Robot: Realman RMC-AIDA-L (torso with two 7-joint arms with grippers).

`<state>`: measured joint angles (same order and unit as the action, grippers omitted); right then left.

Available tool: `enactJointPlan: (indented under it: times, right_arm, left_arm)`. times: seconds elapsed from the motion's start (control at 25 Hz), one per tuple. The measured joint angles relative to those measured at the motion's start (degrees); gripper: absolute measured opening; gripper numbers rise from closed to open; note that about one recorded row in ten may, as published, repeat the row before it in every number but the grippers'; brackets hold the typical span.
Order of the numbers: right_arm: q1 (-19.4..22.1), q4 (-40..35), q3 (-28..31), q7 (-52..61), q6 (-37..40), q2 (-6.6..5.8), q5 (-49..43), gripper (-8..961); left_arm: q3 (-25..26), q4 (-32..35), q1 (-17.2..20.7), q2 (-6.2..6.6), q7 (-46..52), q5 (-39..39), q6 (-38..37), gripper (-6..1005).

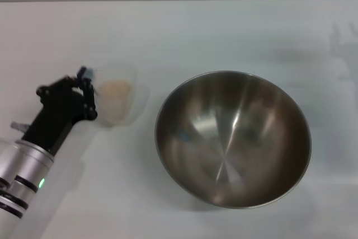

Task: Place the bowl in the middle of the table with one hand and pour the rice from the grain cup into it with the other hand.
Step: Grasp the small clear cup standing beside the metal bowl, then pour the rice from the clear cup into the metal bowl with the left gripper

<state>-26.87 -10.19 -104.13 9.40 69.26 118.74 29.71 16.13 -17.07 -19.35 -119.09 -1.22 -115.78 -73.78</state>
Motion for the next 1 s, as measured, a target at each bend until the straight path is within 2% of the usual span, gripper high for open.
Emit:
enactJointPlan:
  times: [0.12, 0.16, 0.32, 0.36, 0.4, 0.52, 0.56, 0.6, 0.72, 1.0]
  right_arm:
    - [-0.01, 0.0, 0.04, 0.0, 0.0, 0.0, 0.0, 359]
    - [-0.02, 0.0, 0.31, 0.0, 0.08, 0.0, 0.0, 359]
    - [-0.05, 0.0, 0.77, 0.0, 0.21, 0.0, 0.0, 359]
    - [-0.19, 0.01, 0.82, -0.02, 0.21, -0.02, 0.0, 359]
    - [-0.19, 0.01, 0.82, -0.02, 0.21, -0.02, 0.0, 359]
    - [-0.38, 0.04, 1.15, -0.07, 0.12, -0.11, 0.0, 359]
    - [-0.56, 0.06, 1.49, -0.08, 0.1, -0.15, 0.0, 359]
    - [-0.56, 0.06, 1.49, -0.08, 0.1, -0.15, 0.0, 359]
    - [-0.84, 0.2, 1.59, -0.08, 0.08, -0.16, -0.01, 359]
    - [-1.14, 0.8, 1.58, -0.75, 0.01, -0.18, -0.28, 359]
  left_arm:
    - [0.72, 0.02, -0.58, 0.0, -4.23, -0.05, -3.46, 49]
    - [0.99, 0.0, -1.25, 0.0, -8.88, -0.2, -5.77, 48]
    - [0.88, -0.44, -2.38, -0.04, -16.37, -0.32, -8.48, 37]
    - [0.65, -0.8, -3.26, -0.07, -23.15, -0.86, -10.21, 34]
    - [0.65, -0.8, -3.26, -0.07, -23.15, -0.86, -10.21, 34]
    - [0.58, -1.15, -4.47, -0.09, -33.81, -3.57, -12.39, 33]
    - [0.58, -1.41, -5.25, -0.09, -40.77, -5.75, -13.24, 33]
    - [0.58, -1.41, -5.25, -0.09, -40.77, -5.75, -13.24, 33]
    - [0.57, -1.5, -6.2, -0.09, -50.22, -9.63, -14.1, 33]
    - [0.63, -1.48, -7.04, -0.09, -59.71, -15.55, -14.36, 30]
